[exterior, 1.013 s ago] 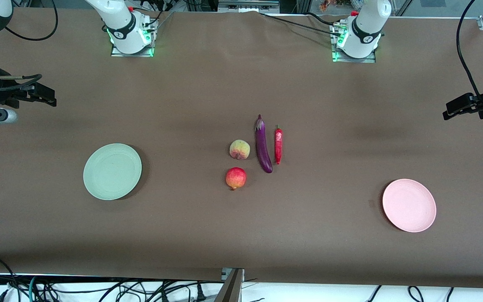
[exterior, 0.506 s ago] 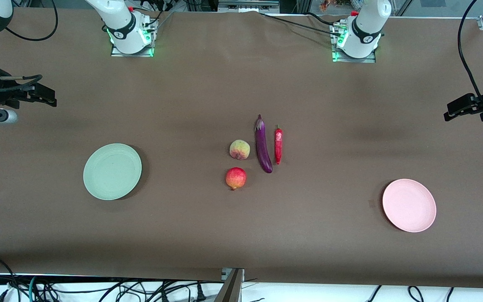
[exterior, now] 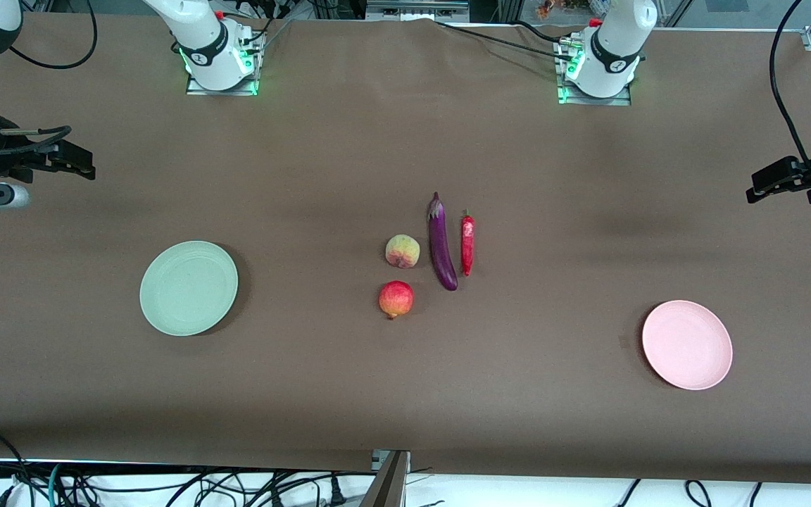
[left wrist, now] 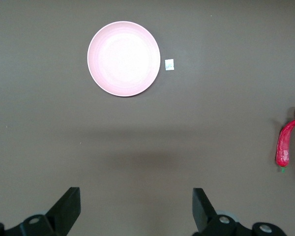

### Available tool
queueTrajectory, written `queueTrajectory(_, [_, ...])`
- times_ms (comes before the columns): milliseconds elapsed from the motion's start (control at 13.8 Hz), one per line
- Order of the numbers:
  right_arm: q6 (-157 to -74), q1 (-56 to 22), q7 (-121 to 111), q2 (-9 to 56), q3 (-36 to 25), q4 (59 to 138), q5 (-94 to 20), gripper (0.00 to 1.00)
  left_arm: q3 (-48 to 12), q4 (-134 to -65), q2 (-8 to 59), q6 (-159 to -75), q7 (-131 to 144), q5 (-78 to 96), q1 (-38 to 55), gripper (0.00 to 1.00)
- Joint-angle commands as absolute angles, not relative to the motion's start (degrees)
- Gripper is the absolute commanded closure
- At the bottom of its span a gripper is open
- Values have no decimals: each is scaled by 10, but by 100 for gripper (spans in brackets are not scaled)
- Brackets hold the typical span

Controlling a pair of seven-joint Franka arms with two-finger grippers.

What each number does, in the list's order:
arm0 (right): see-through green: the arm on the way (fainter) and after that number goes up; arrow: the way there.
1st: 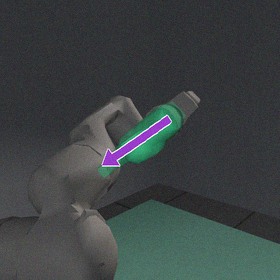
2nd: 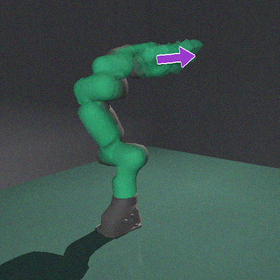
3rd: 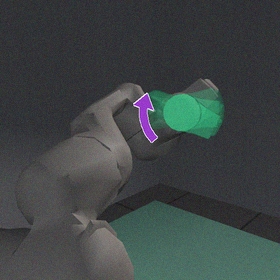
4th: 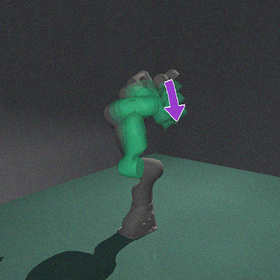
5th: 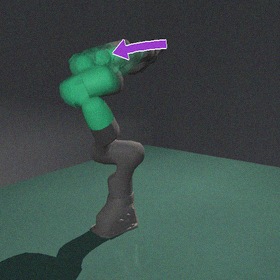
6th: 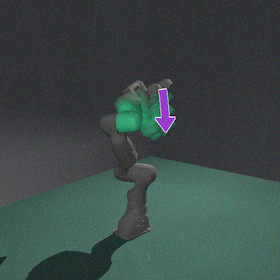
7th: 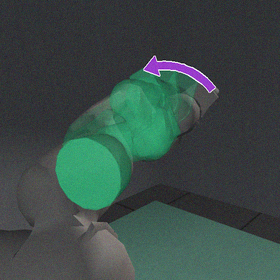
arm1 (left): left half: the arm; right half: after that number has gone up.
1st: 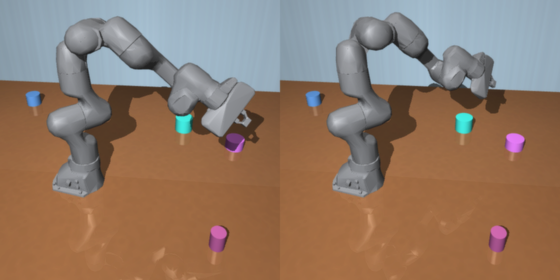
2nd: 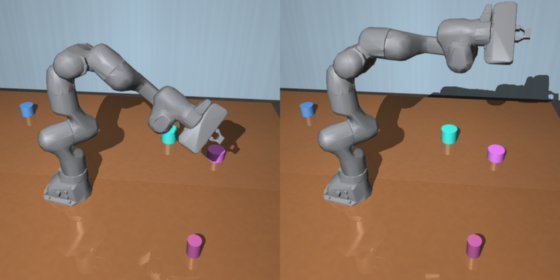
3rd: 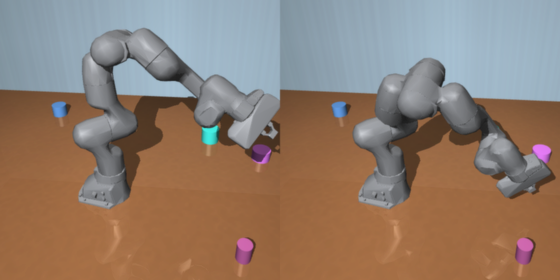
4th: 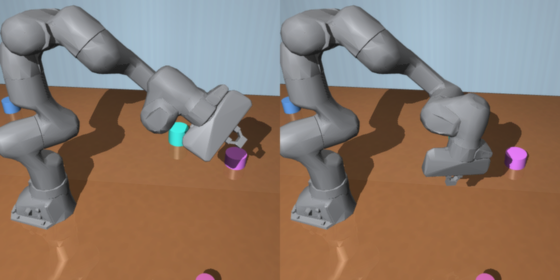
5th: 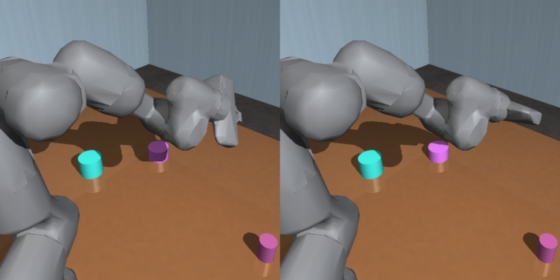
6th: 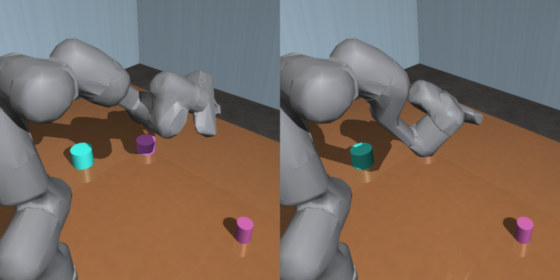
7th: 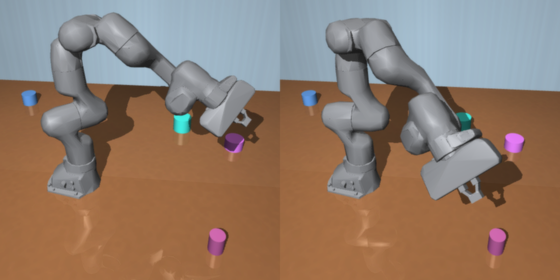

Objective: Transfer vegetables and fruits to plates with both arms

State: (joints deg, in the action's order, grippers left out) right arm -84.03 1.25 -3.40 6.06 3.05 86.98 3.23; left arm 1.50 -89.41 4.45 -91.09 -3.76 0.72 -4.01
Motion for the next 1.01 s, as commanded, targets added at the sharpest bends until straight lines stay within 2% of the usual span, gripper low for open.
queueTrajectory(0, [-835,17,-44,66,33,854,29,0,15,-880,50,-909,-50,4,-48,0])
queueTrajectory(506, [-835,18,-45,66,33,854,28,0,6,-882,55,-910,-42,12,-32,0])
queueTrajectory(940, [-836,18,-46,70,33,854,28,0,-62,-888,151,-886,58,18,50,0])
